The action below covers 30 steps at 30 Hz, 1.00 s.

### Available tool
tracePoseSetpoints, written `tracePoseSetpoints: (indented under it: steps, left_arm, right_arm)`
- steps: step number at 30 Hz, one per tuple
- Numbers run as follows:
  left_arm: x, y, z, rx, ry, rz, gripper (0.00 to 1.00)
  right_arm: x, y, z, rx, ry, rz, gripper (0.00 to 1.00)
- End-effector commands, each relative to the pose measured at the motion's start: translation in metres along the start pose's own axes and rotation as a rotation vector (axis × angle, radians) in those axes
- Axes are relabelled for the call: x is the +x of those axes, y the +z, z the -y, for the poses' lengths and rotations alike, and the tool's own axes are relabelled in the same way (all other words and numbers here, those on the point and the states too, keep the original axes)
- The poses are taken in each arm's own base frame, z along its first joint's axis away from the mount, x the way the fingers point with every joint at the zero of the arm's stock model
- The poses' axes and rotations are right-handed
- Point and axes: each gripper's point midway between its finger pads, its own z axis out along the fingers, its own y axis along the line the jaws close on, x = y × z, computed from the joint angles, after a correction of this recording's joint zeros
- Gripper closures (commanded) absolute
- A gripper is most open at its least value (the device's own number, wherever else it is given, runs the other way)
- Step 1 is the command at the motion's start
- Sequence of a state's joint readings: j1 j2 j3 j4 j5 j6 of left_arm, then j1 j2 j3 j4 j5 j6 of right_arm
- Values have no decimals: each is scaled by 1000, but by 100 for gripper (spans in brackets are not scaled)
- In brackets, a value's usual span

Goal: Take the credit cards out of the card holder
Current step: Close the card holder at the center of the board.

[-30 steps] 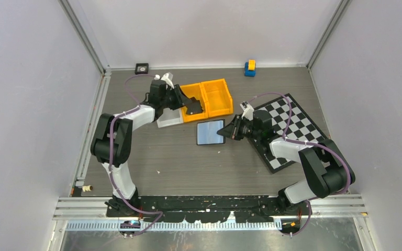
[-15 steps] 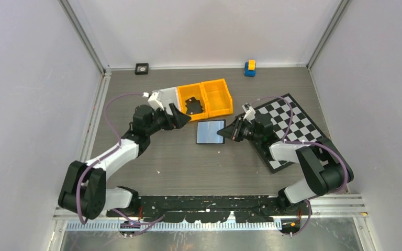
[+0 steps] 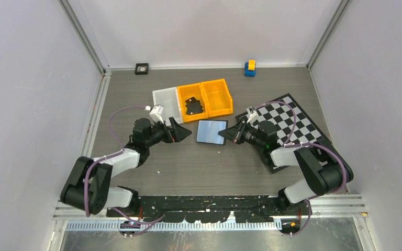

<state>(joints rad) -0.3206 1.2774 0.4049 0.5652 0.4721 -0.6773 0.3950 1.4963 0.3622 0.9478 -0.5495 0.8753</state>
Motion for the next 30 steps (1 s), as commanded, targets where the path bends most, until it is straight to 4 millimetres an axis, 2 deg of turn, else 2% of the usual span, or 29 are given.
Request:
tracePoseSetpoints:
  steps: [1, 4, 7, 11, 16, 22, 30]
  left_arm:
    - [-9, 4, 16, 181, 14, 14, 7]
    - [-12, 1, 19, 266, -12, 34, 9]
    - [-17, -2, 31, 369, -11, 47, 12]
    - [-17, -8, 47, 473, -22, 49, 3]
    - [-19, -12, 53, 494, -20, 48, 1]
    - [-24, -21, 65, 522, -21, 54, 1]
    - [-27, -30, 87, 575, -8, 53, 2]
  right_arm:
    - [-25, -8, -29, -80, -71, 122, 100]
    - [-31, -14, -36, -92, -85, 157, 99]
    - [-35, -19, -44, -116, -90, 185, 100]
    - [-37, -24, -55, -149, -91, 197, 99]
    - [-39, -31, -73, -207, -93, 200, 100]
    - [-44, -50, -103, -276, -122, 224, 99]
    - [-42, -68, -123, -295, -140, 221, 100]
